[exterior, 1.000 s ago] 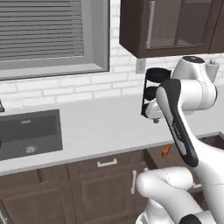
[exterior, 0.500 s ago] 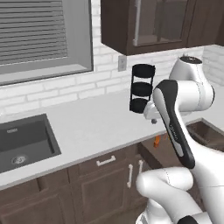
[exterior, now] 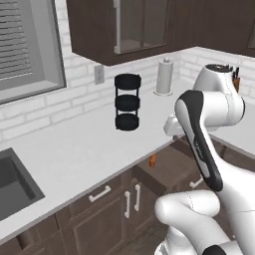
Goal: Pick up the knife from the drawer and place it on the cutting board. Then place the meat from the plate to the cutting board.
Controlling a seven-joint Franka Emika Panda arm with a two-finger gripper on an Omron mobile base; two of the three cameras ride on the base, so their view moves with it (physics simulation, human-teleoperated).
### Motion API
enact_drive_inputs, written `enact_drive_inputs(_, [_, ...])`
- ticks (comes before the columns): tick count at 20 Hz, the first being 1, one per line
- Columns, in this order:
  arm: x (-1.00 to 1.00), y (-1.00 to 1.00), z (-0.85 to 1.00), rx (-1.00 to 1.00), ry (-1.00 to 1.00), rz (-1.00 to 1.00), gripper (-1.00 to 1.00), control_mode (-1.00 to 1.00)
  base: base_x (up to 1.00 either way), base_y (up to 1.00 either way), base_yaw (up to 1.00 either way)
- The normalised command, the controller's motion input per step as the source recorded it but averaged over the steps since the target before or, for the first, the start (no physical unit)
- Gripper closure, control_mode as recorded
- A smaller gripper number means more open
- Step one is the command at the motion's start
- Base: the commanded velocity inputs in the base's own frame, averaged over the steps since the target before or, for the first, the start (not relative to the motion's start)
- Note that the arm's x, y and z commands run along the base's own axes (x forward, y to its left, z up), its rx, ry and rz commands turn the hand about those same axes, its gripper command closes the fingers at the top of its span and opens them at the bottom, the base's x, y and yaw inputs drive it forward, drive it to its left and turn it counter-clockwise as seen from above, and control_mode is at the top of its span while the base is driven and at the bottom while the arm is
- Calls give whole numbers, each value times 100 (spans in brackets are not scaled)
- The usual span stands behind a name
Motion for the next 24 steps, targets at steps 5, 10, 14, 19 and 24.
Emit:
enact_drive_inputs(5, [0, 0, 0, 0, 0, 0, -100, 100, -8, 50, -40])
enact_drive_inputs(10, [11, -11, -2, 0, 0, -4, -100, -100, 0, 9, -10])
enact_drive_inputs(14, [72, -90, -29, 14, 1, 1, -100, -100, 0, 0, 0])
enact_drive_inputs(19, [97, -87, -55, 25, 7, 17, -100, -100, 0, 0, 0])
enact_drive_inputs(24, [100, -12, -67, -5, 12, 16, -100, -100, 0, 0, 0])
